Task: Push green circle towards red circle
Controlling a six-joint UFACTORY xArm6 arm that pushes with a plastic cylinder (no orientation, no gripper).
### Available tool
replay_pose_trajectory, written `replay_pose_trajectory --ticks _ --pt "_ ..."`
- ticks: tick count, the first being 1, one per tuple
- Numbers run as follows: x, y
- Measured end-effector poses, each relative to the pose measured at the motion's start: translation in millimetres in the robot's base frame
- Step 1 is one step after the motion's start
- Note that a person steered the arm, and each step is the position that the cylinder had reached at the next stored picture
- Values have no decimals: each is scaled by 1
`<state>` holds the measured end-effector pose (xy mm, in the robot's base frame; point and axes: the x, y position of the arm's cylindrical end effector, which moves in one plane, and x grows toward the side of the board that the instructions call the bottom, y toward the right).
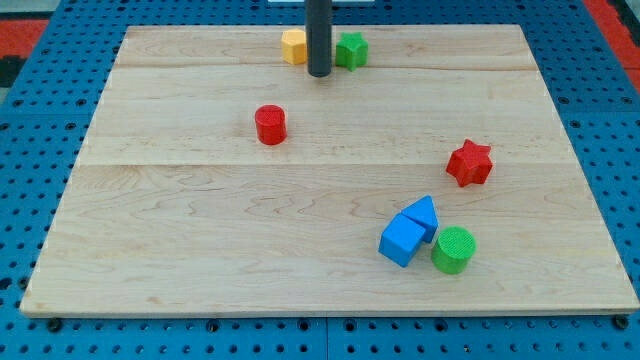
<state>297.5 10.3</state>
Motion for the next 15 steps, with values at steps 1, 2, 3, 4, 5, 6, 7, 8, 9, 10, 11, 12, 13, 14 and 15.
replay_pose_trajectory --ticks 1,2,3,4,5,6,7,8,9,10,11,12,13,14,15 --pt "91 52" --pt "125 91" --pt "149 106" --pt "147 106" --pt "175 133" --pt "240 141" --pt "282 158" --pt "296 159" --pt "293 127" --pt "267 77" --pt "244 66" --pt "222 37" --pt "250 58" --pt "218 16" --pt "207 14"
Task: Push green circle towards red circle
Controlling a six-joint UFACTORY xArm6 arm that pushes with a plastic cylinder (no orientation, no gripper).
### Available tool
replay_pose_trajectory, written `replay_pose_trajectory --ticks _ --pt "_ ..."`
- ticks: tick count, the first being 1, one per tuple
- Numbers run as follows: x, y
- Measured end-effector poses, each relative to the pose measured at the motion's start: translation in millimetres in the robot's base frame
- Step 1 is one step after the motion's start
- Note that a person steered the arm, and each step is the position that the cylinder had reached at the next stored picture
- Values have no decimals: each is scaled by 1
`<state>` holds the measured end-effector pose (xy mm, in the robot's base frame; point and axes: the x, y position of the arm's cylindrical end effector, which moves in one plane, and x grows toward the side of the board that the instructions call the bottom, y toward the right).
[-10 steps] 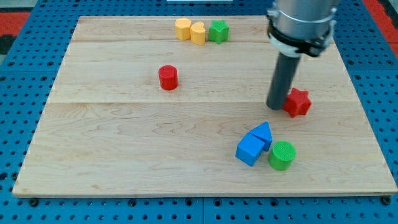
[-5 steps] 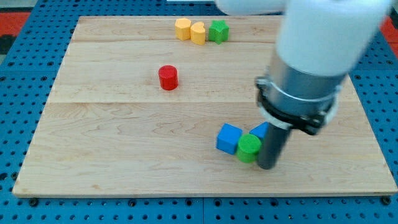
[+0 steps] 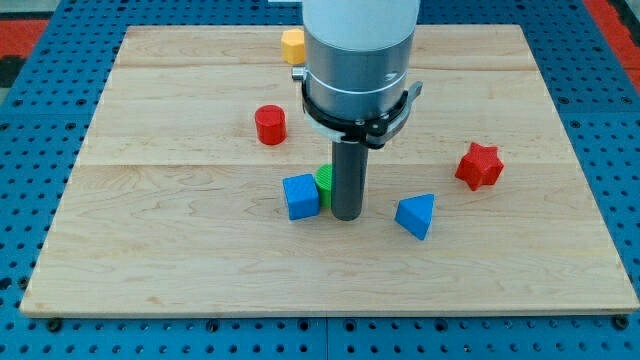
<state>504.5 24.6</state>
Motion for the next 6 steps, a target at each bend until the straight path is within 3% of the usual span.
replay_pose_trajectory --ticks 1,2,4,6 --pt "-40 -24" --pt "-49 -12" --pt "-40 13" --pt "-44 -23"
